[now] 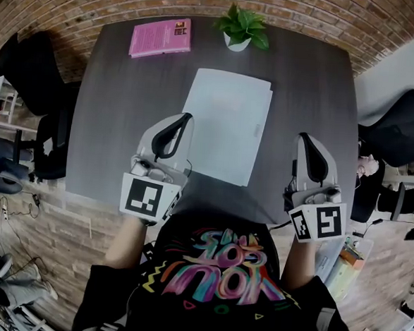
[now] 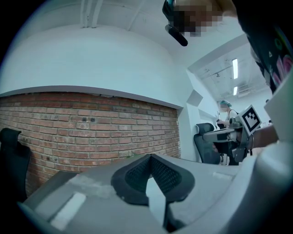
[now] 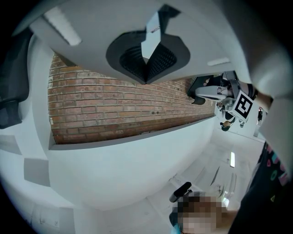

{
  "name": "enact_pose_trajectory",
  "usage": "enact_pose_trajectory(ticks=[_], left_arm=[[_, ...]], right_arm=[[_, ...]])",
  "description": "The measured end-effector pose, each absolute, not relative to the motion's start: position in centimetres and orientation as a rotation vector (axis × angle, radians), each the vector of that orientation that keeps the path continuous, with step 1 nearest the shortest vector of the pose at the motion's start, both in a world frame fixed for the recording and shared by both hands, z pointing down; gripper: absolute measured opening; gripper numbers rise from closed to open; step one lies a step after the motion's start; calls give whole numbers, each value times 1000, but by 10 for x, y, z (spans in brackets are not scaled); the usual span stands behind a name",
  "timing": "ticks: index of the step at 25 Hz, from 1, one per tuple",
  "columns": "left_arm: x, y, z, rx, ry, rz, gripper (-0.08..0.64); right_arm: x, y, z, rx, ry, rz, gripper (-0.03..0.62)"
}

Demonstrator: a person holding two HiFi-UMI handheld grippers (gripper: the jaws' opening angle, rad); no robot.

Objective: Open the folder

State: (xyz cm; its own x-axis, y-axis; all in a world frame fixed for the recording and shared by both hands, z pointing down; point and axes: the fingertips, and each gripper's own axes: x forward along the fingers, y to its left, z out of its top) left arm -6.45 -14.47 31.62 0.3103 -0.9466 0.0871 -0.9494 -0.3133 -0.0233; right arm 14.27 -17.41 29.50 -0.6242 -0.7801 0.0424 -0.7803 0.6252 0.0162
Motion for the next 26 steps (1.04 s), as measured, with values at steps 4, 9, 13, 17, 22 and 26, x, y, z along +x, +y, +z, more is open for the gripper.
enact_pose_trajectory(ticks=[4, 9, 13, 17, 22, 26], left_arm=[[-66, -146, 317, 2548, -1828, 150, 2], [-64, -146, 317, 2548, -1823, 143, 2], [-64, -147, 316, 2545, -1824, 134, 2], [-64, -146, 318, 2534, -1818, 134, 2], [-60, -145, 318, 2532, -1801, 130, 0], [-60, -144, 317, 2530, -1792, 114, 2]], right_arm=[[143, -176, 299, 1335, -2787, 23, -2], [143, -175, 301, 1335, -2787, 36, 0], [143, -176, 303, 1339, -2786, 46, 0], [143, -176, 303, 1339, -2797, 56, -1], [143, -175, 303, 1335, -2796, 55, 0], [143, -173, 303, 1335, -2797, 53, -1]])
